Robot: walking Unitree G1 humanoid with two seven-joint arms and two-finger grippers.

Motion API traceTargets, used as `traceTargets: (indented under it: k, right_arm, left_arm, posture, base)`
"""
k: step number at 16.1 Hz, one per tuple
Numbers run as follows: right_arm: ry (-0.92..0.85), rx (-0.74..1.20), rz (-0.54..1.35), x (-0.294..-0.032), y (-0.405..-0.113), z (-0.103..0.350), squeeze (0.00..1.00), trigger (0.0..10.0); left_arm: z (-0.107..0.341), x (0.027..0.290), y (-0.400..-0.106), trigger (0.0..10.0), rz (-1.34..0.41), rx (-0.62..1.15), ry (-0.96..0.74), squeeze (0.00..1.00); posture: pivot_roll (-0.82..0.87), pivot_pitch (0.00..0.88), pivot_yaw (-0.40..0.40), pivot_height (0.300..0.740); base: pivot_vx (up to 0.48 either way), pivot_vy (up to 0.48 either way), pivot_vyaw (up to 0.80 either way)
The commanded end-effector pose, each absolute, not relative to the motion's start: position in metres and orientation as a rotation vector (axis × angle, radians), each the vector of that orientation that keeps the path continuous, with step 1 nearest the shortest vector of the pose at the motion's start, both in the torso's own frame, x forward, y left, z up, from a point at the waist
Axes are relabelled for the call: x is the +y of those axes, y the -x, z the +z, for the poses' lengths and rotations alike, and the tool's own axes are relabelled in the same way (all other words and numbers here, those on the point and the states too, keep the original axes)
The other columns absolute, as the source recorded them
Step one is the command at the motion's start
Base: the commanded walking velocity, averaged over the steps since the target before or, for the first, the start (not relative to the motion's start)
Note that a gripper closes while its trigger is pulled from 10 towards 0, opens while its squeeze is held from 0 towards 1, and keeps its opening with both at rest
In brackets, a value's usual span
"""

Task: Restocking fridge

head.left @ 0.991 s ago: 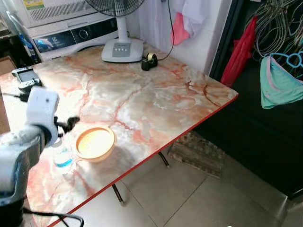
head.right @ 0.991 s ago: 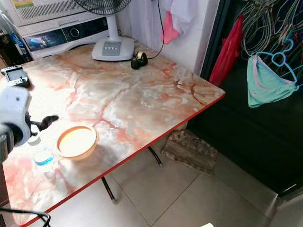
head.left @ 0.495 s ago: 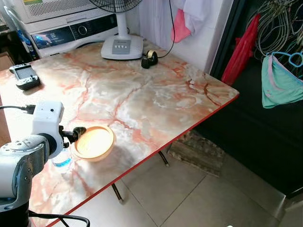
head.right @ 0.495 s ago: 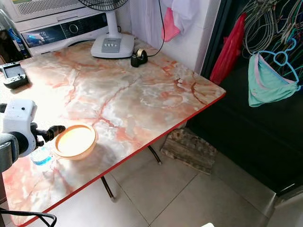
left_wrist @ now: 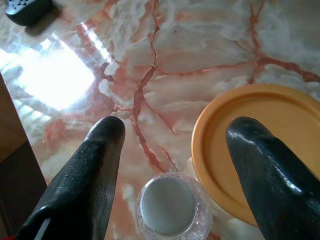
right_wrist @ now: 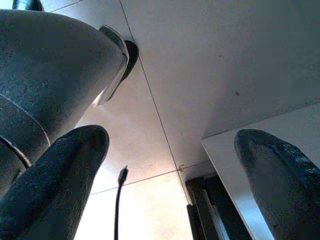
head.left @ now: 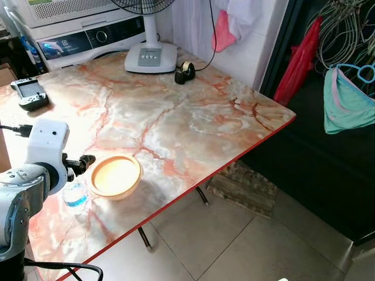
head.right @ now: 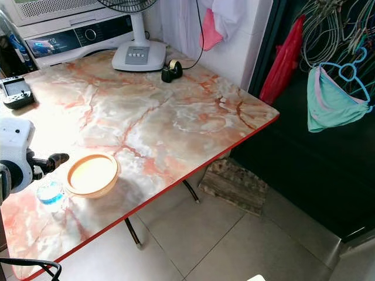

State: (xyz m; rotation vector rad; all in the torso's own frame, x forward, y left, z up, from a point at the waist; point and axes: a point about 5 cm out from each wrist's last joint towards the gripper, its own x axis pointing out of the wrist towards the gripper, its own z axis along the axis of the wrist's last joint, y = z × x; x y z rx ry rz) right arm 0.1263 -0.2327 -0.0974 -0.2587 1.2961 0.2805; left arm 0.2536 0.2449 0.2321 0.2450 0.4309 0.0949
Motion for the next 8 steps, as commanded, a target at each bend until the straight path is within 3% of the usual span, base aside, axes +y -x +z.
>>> traceTargets:
  k: [1,8]
  right_arm:
    - [0.267,1.296,0.279,-0.2354,-0.1254,-0.097,0.0,10.0]
    - [0.278,1.295,0.289,-0.236,-0.1271,-0.0963,0.0,10.0]
  left_arm:
    - [0.2375,0.2438,-0.2509,10.0,0.108,0.41,-0.258,0.0]
    - [0.2332,0.2457,-0.2466,10.0,0.126,0.445,-0.271,0.0]
  posture:
    - [0.09,0.055,-0.049,0.74]
    - [0.1,0.052,-0.054,0.74]
  base:
    - [0.0,0.0,0.0]
    - [0.0,0.0,0.0]
